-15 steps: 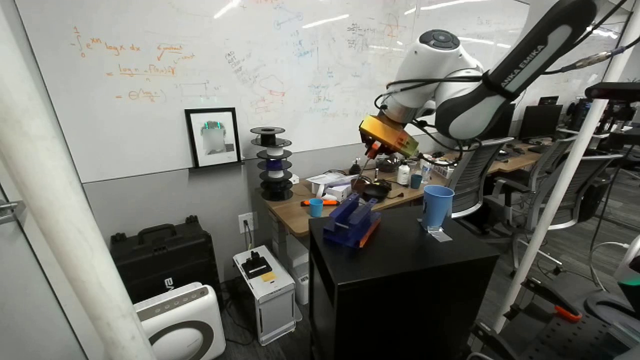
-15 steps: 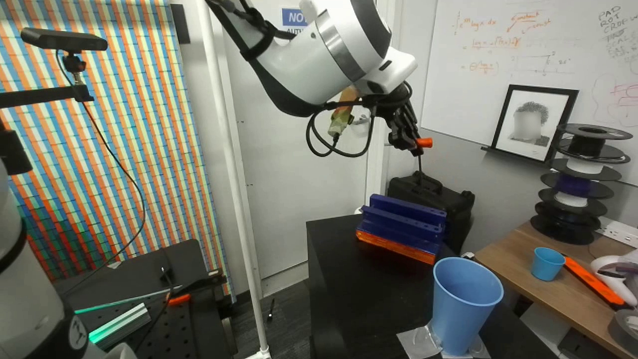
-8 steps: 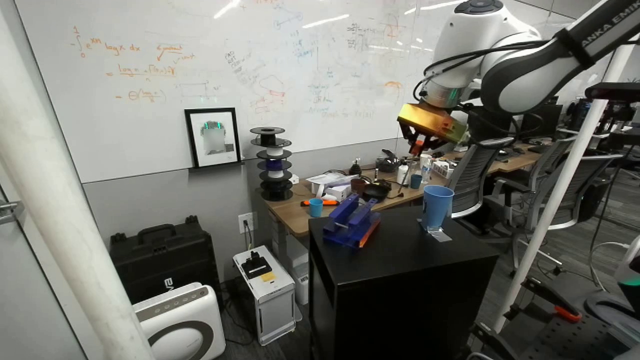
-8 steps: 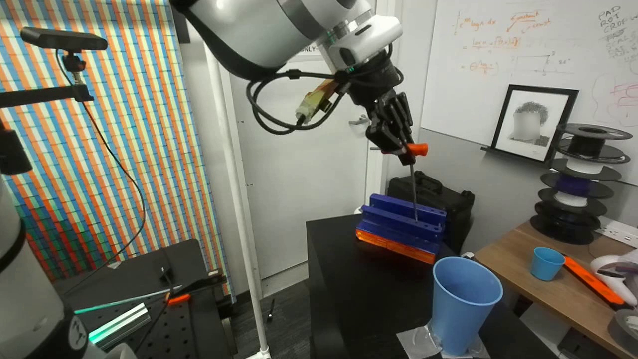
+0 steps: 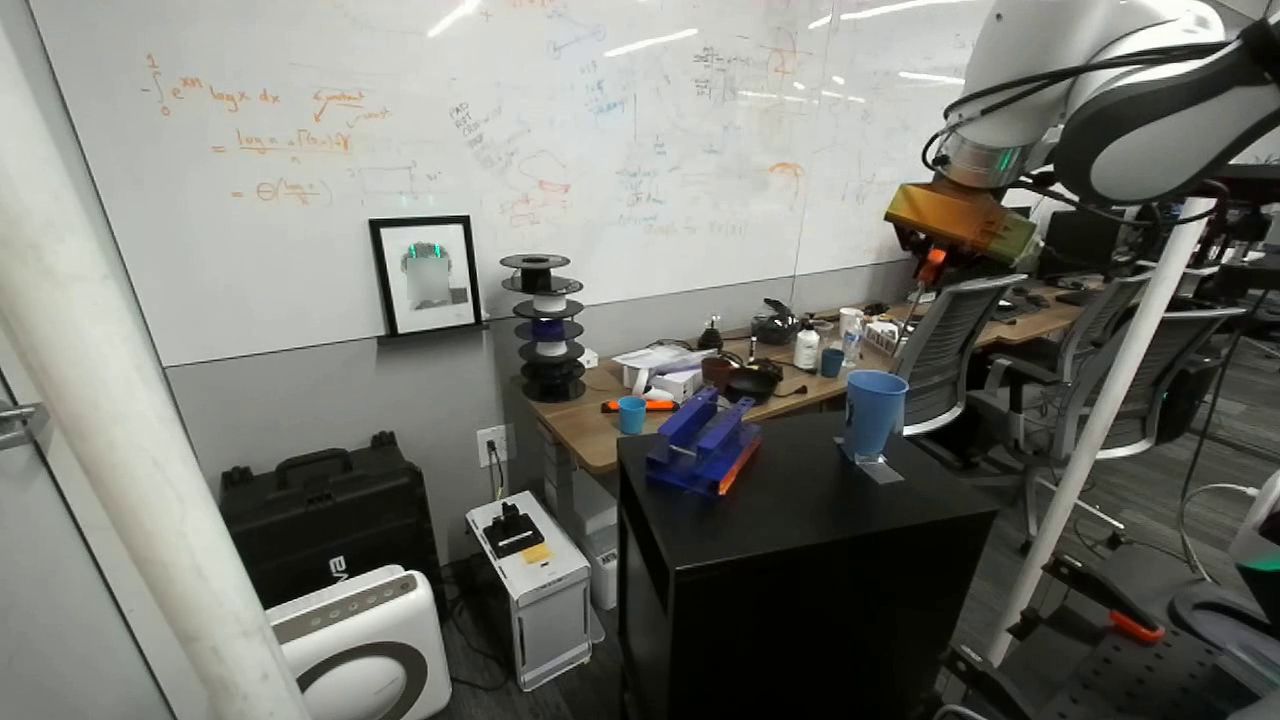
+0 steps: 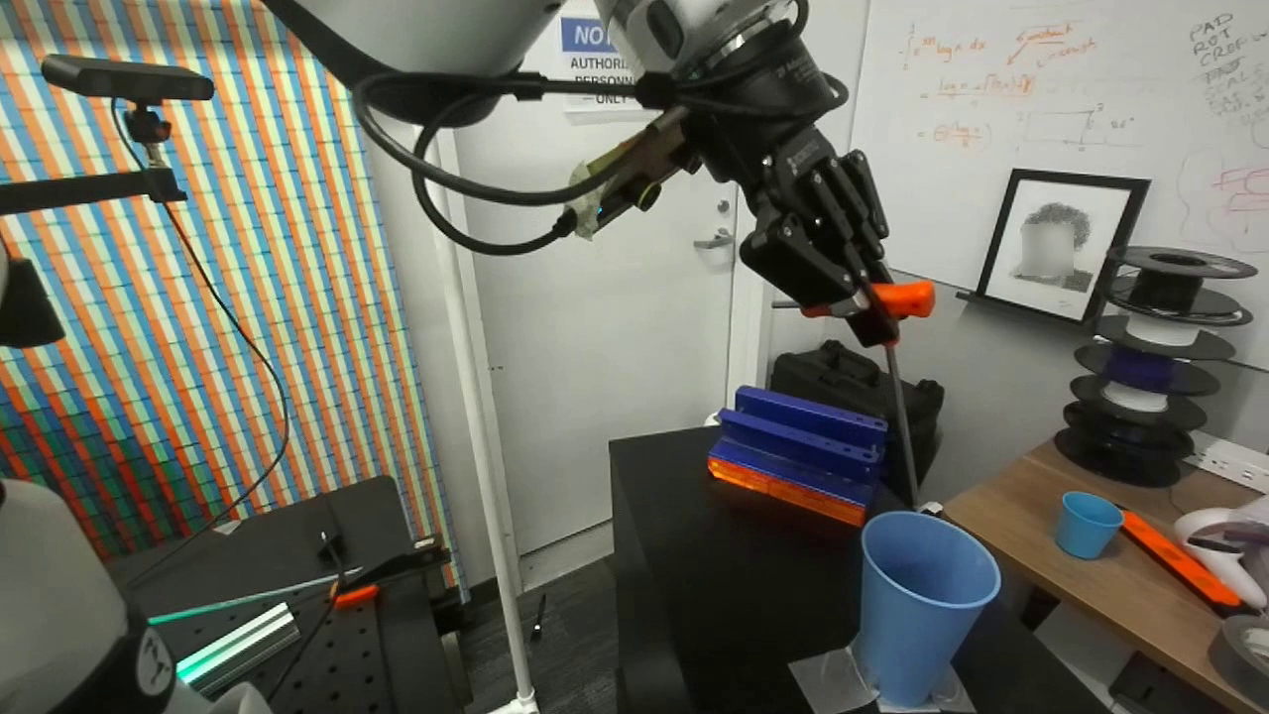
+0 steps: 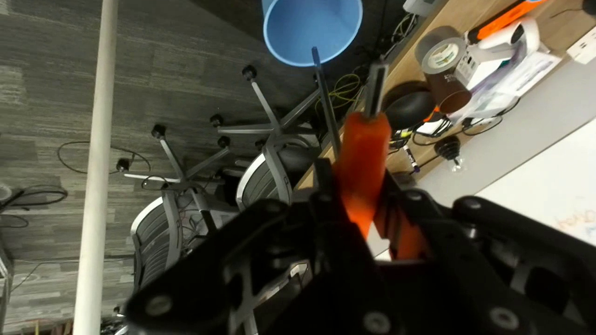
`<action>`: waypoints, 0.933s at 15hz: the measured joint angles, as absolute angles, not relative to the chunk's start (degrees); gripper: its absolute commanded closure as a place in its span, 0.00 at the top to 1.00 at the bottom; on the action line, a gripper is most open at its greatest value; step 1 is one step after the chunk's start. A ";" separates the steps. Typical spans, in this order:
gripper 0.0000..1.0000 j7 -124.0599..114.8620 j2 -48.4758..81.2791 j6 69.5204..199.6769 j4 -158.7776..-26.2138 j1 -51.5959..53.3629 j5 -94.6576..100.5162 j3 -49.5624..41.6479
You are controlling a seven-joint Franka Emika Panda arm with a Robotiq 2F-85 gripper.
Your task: Put the metal object with the orange handle in the blue cup
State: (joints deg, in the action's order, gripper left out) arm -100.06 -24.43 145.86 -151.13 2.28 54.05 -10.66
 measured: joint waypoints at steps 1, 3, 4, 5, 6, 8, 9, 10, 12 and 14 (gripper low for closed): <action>0.10 -99.65 -24.69 146.30 -151.48 0.30 54.05 -9.81; 0.10 -99.06 -24.37 148.39 -152.06 -2.89 54.08 -8.67; 0.10 -99.03 -23.91 149.90 -152.26 -4.25 54.33 -8.15; 0.10 -99.03 -23.30 151.56 -152.38 -5.49 54.79 -7.60; 0.10 -99.23 -22.48 153.15 -152.38 -6.04 55.60 -7.57; 0.10 -100.16 -20.58 156.00 -152.34 -6.23 57.16 -7.72; 0.10 -100.66 -19.46 157.37 -152.29 -6.24 57.51 -7.75; 0.10 -101.05 -18.29 158.74 -152.27 -6.24 57.53 -7.75; 0.10 -101.87 -15.67 161.47 -152.27 -6.24 57.53 -7.89; 0.10 -102.38 -12.84 163.54 -152.30 -6.25 57.53 -8.24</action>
